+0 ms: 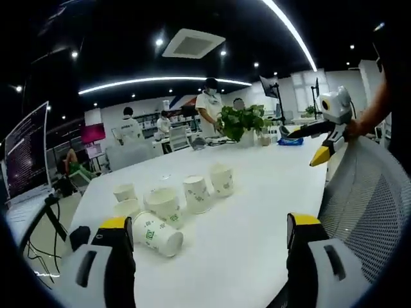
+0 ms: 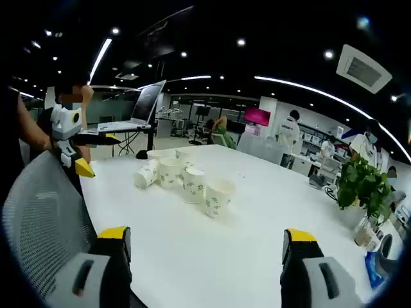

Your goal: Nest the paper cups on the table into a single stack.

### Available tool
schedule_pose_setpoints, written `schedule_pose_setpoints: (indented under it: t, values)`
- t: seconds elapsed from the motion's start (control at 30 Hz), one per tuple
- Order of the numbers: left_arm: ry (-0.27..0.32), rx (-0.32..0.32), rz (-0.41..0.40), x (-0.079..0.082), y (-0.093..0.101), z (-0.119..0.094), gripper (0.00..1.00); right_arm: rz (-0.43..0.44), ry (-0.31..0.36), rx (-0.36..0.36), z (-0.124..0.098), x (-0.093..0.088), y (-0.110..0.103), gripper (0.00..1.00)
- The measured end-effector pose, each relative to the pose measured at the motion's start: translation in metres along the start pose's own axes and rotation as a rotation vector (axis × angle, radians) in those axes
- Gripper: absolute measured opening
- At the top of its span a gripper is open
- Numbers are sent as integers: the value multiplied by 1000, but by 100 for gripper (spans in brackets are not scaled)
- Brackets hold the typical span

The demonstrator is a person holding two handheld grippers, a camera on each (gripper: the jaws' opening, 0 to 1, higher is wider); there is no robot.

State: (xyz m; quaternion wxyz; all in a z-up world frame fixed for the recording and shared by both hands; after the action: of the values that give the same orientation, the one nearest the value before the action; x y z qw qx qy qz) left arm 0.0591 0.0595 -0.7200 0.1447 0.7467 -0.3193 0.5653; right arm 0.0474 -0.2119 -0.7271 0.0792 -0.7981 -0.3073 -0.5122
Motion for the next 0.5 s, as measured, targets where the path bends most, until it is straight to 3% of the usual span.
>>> schedule_pose_setpoints:
  t: [0.5]
  values:
    - [3,2,3,2,1,-1,99,-8,-2,-4,0,0,0,100]
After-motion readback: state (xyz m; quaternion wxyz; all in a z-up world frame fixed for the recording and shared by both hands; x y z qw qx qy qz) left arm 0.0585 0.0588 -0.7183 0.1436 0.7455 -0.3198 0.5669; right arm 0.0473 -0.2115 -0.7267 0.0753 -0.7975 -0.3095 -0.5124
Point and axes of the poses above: the point that each gripper's makers call its tool centre point, and the gripper's own axes: z roughly forward along the fingers, y roughly to its right, x roughly out of its top, the point moved 2 cm from there along -z, roughly backward along the fingers, and after that the axes turned 7 degrees about -y, right-handed, at the moved point
